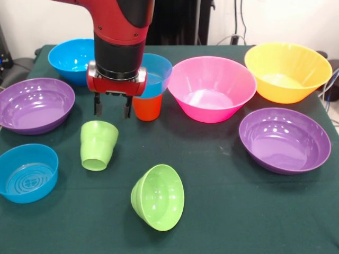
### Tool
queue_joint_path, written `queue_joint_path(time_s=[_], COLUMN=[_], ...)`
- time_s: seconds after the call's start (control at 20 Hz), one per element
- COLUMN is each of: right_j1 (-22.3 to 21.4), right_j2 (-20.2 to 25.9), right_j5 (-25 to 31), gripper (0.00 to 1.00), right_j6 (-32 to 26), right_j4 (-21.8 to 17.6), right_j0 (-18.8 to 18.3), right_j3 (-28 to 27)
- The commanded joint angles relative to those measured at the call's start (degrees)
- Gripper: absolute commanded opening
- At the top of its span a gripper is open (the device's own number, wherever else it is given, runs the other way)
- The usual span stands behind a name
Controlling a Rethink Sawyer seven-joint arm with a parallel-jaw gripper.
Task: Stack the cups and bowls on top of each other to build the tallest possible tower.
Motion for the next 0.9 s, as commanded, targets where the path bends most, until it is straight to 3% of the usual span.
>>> queue_joint_path(time_s=[0.05,0.9], right_j1=[0.90,2.24], right_j2=[6.45,8.92], right_j5=[5.16,3.10], gripper=[1.00,1.00], right_j6=[-16.61,-15.57], right_j4=[-5.36,-9.33], right_j0=[-0.97,-3.70], right_j3=[3.32,2.09])
